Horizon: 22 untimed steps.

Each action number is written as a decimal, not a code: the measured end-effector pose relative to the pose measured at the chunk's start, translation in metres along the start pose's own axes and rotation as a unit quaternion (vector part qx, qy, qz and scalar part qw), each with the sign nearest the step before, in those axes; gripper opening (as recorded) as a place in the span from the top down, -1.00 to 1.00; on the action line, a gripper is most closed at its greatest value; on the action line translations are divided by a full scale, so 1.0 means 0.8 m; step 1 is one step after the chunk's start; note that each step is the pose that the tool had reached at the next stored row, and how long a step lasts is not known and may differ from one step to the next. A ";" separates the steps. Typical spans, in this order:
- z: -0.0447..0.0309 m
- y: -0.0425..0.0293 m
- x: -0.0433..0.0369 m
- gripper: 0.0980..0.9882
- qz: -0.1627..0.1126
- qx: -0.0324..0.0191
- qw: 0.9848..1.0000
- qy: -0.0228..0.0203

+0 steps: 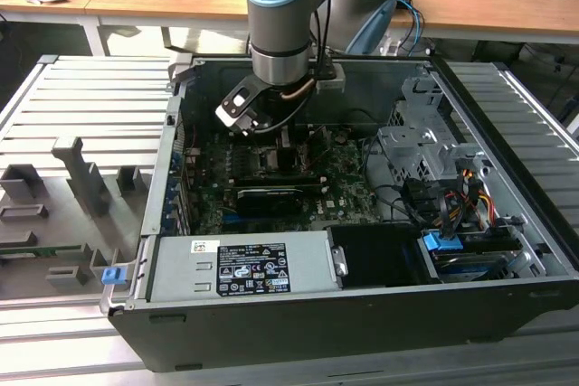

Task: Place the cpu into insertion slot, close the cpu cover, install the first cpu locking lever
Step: 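Place the cpu into insertion slot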

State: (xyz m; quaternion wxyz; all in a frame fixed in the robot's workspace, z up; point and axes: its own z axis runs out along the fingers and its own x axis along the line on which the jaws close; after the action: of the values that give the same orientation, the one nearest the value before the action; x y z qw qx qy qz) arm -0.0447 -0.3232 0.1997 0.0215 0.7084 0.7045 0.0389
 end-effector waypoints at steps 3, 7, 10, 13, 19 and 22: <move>0.0003 0.0001 0.000 0.01 0.000 0.000 1.000 0.000; 0.0016 0.0000 0.000 0.01 0.000 0.000 1.000 0.000; 0.0018 0.0000 0.000 0.01 0.000 0.000 1.000 0.000; 0.0018 0.0000 0.000 0.01 0.000 0.000 1.000 0.000; 0.0020 -0.0001 0.000 -0.15 0.000 0.000 1.000 0.000; 0.0019 0.0000 0.000 -0.15 0.000 0.000 1.000 0.003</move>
State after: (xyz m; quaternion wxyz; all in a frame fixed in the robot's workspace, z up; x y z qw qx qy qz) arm -0.0446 -0.3232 0.1982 0.0190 0.7084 0.7044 0.0412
